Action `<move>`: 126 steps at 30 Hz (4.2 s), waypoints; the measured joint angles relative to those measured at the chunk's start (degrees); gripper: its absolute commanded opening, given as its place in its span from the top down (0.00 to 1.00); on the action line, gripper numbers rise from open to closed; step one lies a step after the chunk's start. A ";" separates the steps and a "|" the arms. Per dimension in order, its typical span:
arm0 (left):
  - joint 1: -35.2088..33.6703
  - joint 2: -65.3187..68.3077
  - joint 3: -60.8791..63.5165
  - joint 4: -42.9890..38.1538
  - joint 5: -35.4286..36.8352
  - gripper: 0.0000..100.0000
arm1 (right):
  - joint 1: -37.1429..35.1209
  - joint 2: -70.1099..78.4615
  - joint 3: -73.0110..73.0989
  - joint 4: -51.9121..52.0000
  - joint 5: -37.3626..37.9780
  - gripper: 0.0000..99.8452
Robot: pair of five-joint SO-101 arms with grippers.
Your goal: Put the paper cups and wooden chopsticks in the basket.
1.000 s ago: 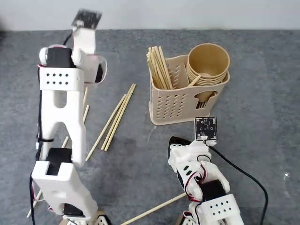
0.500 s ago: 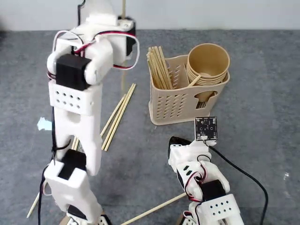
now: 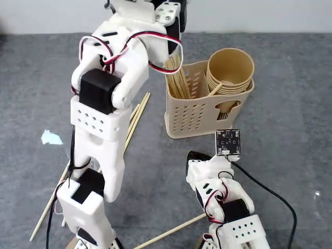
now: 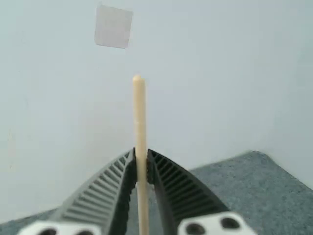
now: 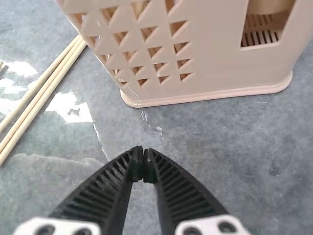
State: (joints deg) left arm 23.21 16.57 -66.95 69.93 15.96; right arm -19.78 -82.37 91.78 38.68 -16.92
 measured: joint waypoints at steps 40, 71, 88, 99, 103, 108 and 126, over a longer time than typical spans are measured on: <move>-26.64 4.84 2.02 29.45 -6.59 0.83 | 0.00 0.00 0.00 0.00 0.00 0.99; -39.74 5.45 60.40 24.79 -35.43 0.83 | 0.00 0.00 0.00 0.00 0.00 0.99; -39.74 5.45 76.31 7.65 -35.43 0.83 | 0.00 0.00 0.00 0.00 0.00 0.99; -39.21 12.57 70.24 11.52 -35.60 0.97 | 0.00 0.00 0.00 0.00 0.00 0.99; -38.86 16.00 65.32 15.21 -35.60 0.99 | 0.00 0.00 0.00 0.00 0.00 0.99; -37.89 16.97 64.00 16.26 -35.43 0.99 | 0.00 0.00 0.00 0.00 0.00 0.99; -31.82 -5.36 64.09 24.97 -35.34 0.99 | 0.00 0.00 0.00 0.00 0.00 0.99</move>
State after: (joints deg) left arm -8.62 11.21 -2.86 94.90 -19.38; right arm -19.78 -82.37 91.78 38.68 -16.92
